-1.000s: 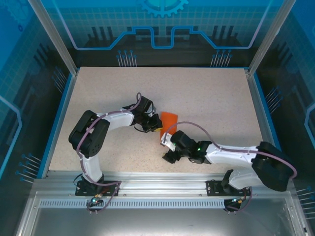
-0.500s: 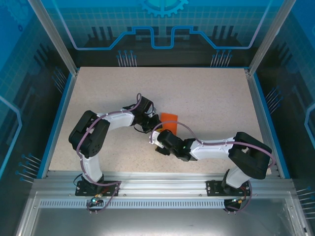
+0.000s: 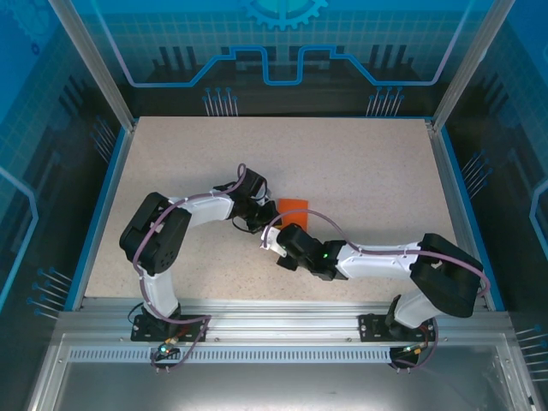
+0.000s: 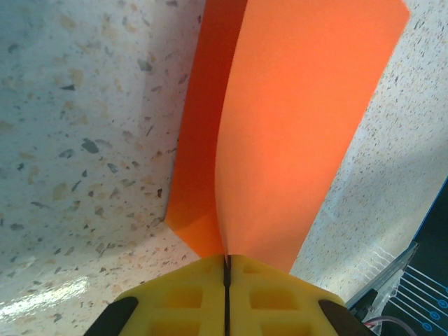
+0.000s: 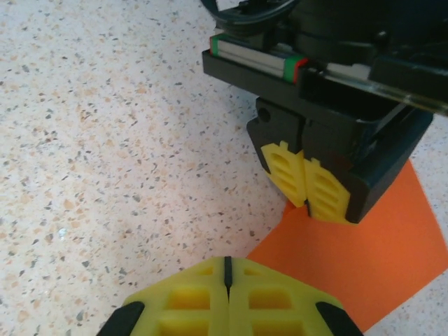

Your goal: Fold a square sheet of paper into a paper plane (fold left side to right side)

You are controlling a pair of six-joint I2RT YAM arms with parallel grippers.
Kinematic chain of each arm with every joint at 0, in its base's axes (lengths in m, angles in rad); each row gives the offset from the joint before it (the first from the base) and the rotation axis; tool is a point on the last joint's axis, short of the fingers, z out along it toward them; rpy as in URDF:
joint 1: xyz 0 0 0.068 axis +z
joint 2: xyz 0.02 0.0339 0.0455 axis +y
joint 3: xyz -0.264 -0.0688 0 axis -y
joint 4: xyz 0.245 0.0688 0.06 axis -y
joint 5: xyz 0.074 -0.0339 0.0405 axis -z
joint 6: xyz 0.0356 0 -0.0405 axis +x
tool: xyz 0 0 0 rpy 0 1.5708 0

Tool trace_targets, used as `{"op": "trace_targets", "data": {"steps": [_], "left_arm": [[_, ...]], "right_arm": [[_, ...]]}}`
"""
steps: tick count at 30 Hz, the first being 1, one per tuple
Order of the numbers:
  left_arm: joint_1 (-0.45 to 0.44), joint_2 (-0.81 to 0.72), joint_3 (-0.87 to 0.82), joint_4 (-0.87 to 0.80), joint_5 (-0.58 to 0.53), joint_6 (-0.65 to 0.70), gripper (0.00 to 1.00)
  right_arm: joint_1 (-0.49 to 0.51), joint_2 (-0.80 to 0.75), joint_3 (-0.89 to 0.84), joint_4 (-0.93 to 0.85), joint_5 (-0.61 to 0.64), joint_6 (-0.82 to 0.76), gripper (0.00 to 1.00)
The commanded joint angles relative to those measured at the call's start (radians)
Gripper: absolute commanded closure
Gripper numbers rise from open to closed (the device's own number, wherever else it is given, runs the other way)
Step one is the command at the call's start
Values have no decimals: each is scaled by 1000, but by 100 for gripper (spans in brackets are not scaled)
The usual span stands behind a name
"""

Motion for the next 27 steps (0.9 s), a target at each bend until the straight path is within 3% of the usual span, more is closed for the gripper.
{"op": "trace_targets", "data": {"steps": [1,5,8,10,13,16,21,27], "left_arm": [[-6,-6,28,-33,-17,19,88],[1,-48,38,-89,-45,62,71],[26,-94,54,-158,-63,105,49],[37,-118,87,-236,-75,144,44],[47,-129,125,-282,-74,170,45],[48,-98,182,-281,-41,186,53],[21,30,328,-275,32,220,65],[-8,220,493,-319,43,258,72]], "right_arm": [[-16,-17,2,-31,-72,34,100],[-42,-29,-11,-41,-140,67,100],[-55,-28,-25,-40,-160,84,100],[-63,-28,-34,-36,-167,91,100],[-71,-30,-39,-30,-174,99,100],[-73,-28,-44,-22,-177,104,100],[-77,-31,-50,-16,-171,113,100],[-86,-34,-53,-14,-179,127,100]]}}
